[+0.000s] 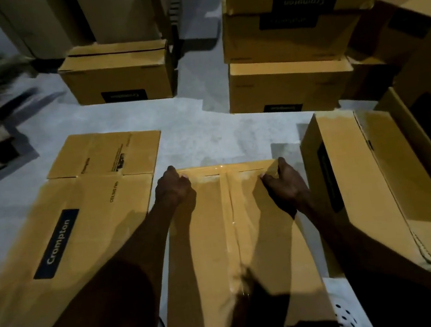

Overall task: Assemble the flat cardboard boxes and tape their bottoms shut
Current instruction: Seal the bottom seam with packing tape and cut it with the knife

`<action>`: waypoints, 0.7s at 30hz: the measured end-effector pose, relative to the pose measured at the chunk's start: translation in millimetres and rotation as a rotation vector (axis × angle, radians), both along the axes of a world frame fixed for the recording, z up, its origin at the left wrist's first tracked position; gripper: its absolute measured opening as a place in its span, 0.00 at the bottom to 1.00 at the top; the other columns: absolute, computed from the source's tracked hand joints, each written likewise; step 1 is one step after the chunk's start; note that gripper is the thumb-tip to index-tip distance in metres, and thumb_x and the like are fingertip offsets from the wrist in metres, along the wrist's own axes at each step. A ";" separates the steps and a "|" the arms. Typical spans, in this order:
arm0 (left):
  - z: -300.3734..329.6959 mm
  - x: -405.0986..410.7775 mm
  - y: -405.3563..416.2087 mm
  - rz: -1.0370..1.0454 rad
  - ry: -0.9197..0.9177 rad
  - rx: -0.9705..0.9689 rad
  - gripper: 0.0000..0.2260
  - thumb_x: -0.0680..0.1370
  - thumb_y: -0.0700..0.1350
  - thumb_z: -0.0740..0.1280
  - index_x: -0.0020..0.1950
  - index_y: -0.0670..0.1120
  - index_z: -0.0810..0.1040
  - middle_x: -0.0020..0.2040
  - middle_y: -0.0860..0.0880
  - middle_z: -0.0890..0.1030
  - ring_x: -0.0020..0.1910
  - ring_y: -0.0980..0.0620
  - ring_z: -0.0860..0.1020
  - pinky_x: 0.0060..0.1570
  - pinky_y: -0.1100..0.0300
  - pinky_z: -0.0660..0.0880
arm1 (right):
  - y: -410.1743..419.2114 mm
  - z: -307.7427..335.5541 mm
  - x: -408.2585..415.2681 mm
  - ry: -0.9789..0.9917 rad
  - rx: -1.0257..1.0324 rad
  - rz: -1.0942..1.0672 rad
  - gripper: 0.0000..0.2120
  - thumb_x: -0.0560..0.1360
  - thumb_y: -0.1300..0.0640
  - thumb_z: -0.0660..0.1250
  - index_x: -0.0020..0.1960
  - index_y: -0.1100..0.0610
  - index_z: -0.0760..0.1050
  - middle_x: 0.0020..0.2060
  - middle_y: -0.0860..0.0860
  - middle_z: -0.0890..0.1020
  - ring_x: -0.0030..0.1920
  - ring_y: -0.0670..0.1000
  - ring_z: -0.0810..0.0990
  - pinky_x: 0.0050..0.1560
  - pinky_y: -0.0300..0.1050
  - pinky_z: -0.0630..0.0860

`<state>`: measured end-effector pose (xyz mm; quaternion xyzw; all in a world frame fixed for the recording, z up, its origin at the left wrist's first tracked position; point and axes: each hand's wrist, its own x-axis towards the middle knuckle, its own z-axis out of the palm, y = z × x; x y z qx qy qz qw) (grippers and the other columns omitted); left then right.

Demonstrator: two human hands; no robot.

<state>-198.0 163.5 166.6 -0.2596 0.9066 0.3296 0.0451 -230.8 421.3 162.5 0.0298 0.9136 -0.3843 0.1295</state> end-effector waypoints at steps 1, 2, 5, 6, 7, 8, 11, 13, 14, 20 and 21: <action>2.4 2.0 3.5 0.034 0.005 -0.005 0.17 0.80 0.48 0.64 0.63 0.36 0.72 0.61 0.36 0.77 0.61 0.37 0.75 0.57 0.49 0.72 | -2.8 4.5 -0.2 -0.010 -0.022 -0.044 0.20 0.79 0.48 0.64 0.63 0.60 0.68 0.52 0.56 0.77 0.55 0.60 0.77 0.48 0.48 0.72; 6.2 4.1 4.8 0.066 0.015 0.003 0.18 0.79 0.49 0.66 0.61 0.37 0.74 0.59 0.36 0.78 0.59 0.37 0.76 0.54 0.50 0.73 | -6.7 11.2 0.5 -0.005 -0.032 -0.083 0.19 0.79 0.48 0.64 0.62 0.61 0.69 0.51 0.56 0.77 0.54 0.60 0.77 0.47 0.47 0.71; 38.3 9.6 3.6 0.167 0.138 0.020 0.20 0.75 0.55 0.71 0.53 0.38 0.76 0.54 0.38 0.81 0.55 0.38 0.78 0.46 0.53 0.72 | -19.0 36.8 5.9 0.132 -0.087 -0.119 0.17 0.78 0.49 0.65 0.61 0.57 0.70 0.47 0.52 0.77 0.53 0.59 0.78 0.46 0.44 0.68; 55.1 12.4 2.1 0.202 0.217 0.031 0.20 0.73 0.56 0.72 0.52 0.39 0.77 0.52 0.39 0.81 0.53 0.39 0.78 0.45 0.54 0.70 | -22.9 48.8 9.1 0.183 -0.150 -0.121 0.16 0.78 0.50 0.66 0.63 0.55 0.69 0.49 0.51 0.78 0.54 0.57 0.79 0.48 0.44 0.70; 73.9 16.9 0.9 0.216 0.308 0.056 0.19 0.73 0.55 0.72 0.52 0.41 0.78 0.50 0.43 0.81 0.52 0.42 0.78 0.45 0.55 0.69 | -26.6 63.1 12.3 0.224 -0.247 -0.128 0.20 0.78 0.51 0.66 0.68 0.54 0.68 0.54 0.52 0.79 0.58 0.56 0.78 0.52 0.46 0.74; 94.1 23.3 0.3 0.215 0.406 0.090 0.15 0.73 0.54 0.73 0.51 0.44 0.78 0.47 0.48 0.80 0.50 0.46 0.77 0.46 0.57 0.68 | -29.3 78.2 15.2 0.254 -0.349 -0.141 0.27 0.78 0.52 0.67 0.75 0.53 0.63 0.62 0.53 0.78 0.63 0.55 0.76 0.59 0.49 0.75; 147.3 49.0 -1.3 0.141 0.691 0.182 0.09 0.74 0.51 0.73 0.51 0.55 0.76 0.44 0.59 0.74 0.49 0.53 0.71 0.48 0.60 0.69 | -33.2 130.7 29.6 0.427 -0.489 -0.136 0.37 0.79 0.51 0.67 0.80 0.51 0.49 0.77 0.53 0.62 0.75 0.54 0.64 0.70 0.46 0.67; 175.1 69.0 -4.7 0.121 0.869 0.256 0.24 0.75 0.48 0.73 0.69 0.47 0.73 0.61 0.52 0.78 0.60 0.55 0.74 0.54 0.66 0.73 | -32.3 163.3 43.6 0.600 -0.538 -0.114 0.37 0.79 0.52 0.67 0.80 0.53 0.49 0.79 0.53 0.57 0.77 0.53 0.58 0.68 0.33 0.63; 188.1 79.2 -6.3 0.131 0.953 0.288 0.28 0.75 0.47 0.73 0.72 0.44 0.69 0.67 0.49 0.76 0.64 0.56 0.73 0.57 0.71 0.72 | -32.1 178.0 51.4 0.674 -0.555 -0.111 0.37 0.79 0.52 0.67 0.80 0.53 0.51 0.79 0.53 0.57 0.78 0.53 0.57 0.67 0.31 0.62; 215.0 145.5 8.2 0.206 1.206 0.539 0.24 0.72 0.50 0.75 0.62 0.47 0.68 0.58 0.53 0.75 0.54 0.64 0.78 0.47 0.67 0.77 | -23.2 208.2 117.4 0.792 -0.671 -0.226 0.36 0.74 0.48 0.71 0.77 0.51 0.60 0.64 0.48 0.65 0.62 0.42 0.69 0.49 0.21 0.71; 208.7 155.2 10.0 0.230 1.128 0.562 0.28 0.69 0.55 0.76 0.61 0.49 0.65 0.59 0.52 0.72 0.53 0.62 0.77 0.46 0.66 0.77 | -20.9 200.6 130.2 0.747 -0.672 -0.243 0.36 0.72 0.47 0.71 0.77 0.51 0.61 0.63 0.48 0.65 0.62 0.44 0.69 0.46 0.22 0.72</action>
